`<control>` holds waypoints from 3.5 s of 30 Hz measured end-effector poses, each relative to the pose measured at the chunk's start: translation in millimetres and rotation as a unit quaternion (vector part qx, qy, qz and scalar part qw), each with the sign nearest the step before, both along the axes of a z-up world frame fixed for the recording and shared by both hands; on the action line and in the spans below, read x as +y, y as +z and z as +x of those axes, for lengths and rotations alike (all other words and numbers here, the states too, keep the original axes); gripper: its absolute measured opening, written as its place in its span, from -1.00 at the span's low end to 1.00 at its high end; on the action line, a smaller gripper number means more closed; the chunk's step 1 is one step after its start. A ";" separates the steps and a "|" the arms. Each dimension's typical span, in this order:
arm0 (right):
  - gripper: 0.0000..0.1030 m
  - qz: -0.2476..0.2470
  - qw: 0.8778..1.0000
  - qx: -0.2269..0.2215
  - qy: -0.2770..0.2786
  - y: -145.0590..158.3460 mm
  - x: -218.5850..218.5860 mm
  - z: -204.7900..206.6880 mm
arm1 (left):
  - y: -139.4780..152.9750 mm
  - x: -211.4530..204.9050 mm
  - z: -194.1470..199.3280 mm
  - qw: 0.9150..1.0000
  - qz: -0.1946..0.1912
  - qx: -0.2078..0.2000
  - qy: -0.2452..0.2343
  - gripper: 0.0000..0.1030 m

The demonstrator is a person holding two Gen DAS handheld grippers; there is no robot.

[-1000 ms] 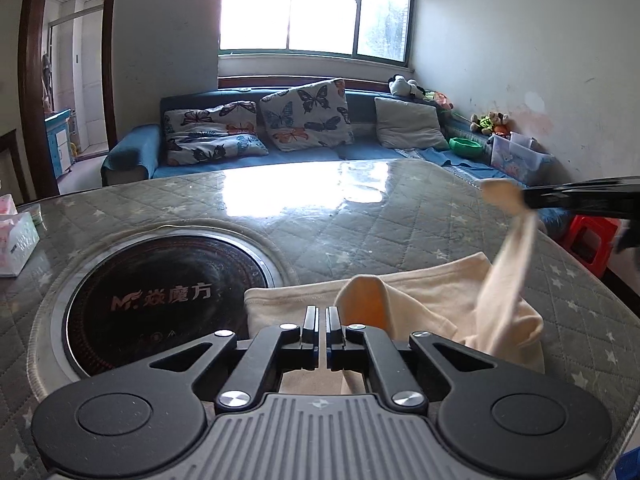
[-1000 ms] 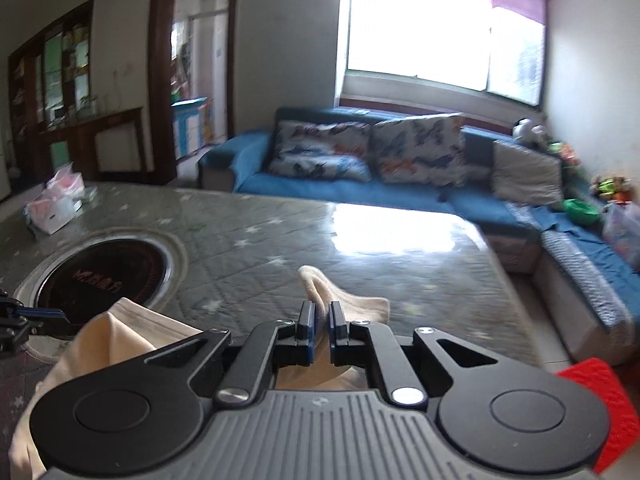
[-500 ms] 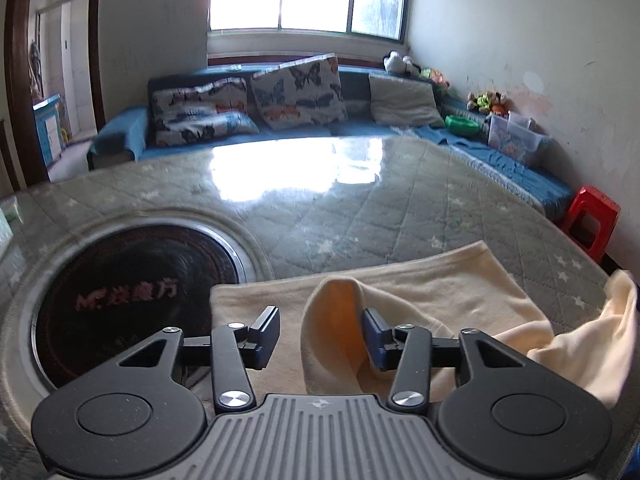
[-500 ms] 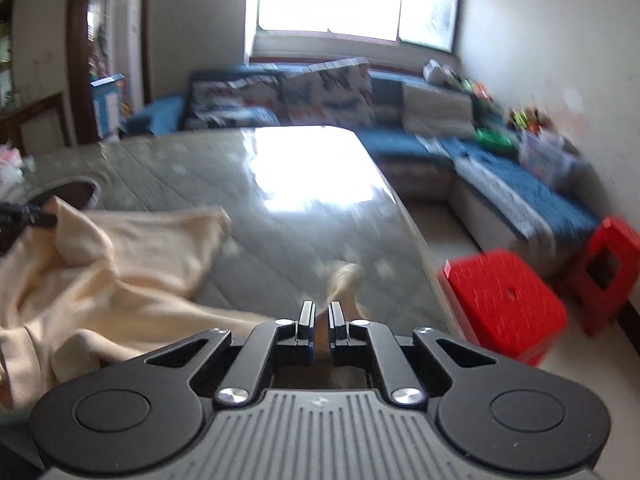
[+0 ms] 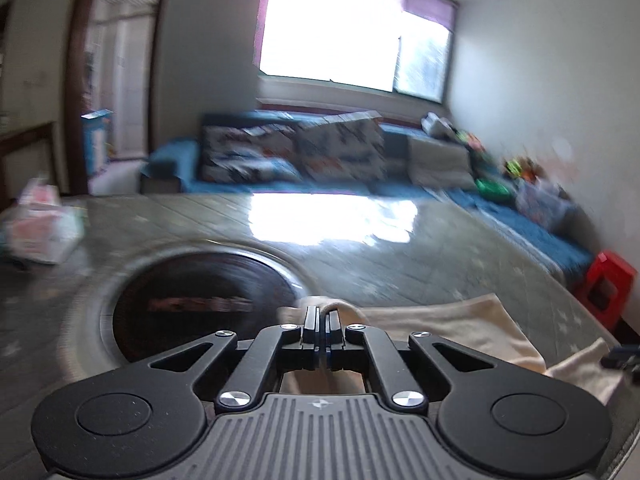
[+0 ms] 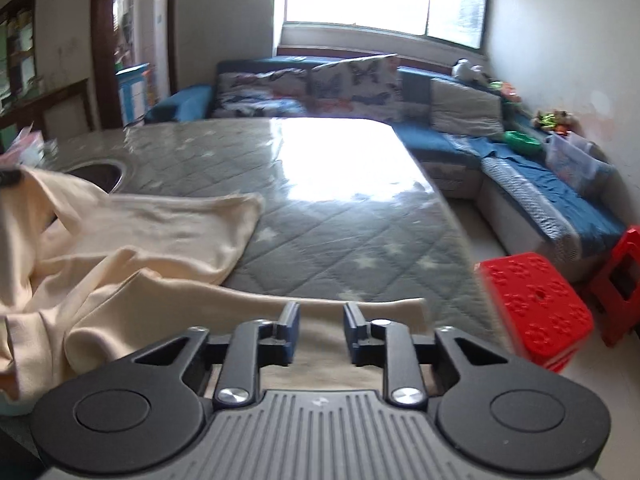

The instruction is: Fold clothes

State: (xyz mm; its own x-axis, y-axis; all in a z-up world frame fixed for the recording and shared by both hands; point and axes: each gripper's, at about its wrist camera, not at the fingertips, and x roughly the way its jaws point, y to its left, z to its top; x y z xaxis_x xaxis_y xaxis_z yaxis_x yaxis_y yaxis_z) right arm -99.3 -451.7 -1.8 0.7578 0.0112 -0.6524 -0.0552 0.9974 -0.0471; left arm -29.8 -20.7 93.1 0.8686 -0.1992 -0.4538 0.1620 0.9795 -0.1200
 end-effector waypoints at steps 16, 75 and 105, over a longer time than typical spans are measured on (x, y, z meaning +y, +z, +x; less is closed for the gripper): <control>-0.18 -0.022 0.998 0.050 -0.033 -21.4 -15.5 -1.5 | -48.6 84.3 -64.7 0.984 0.031 0.097 0.148 -0.83; -0.13 0.000 0.995 0.058 0.086 -12.2 49.4 159.5 | -75.6 -30.4 130.0 0.986 0.066 0.154 -0.019 -0.13; -0.87 0.034 0.994 0.062 0.084 -19.2 52.1 177.5 | -69.4 -39.8 137.9 0.987 0.085 0.134 -0.034 -0.94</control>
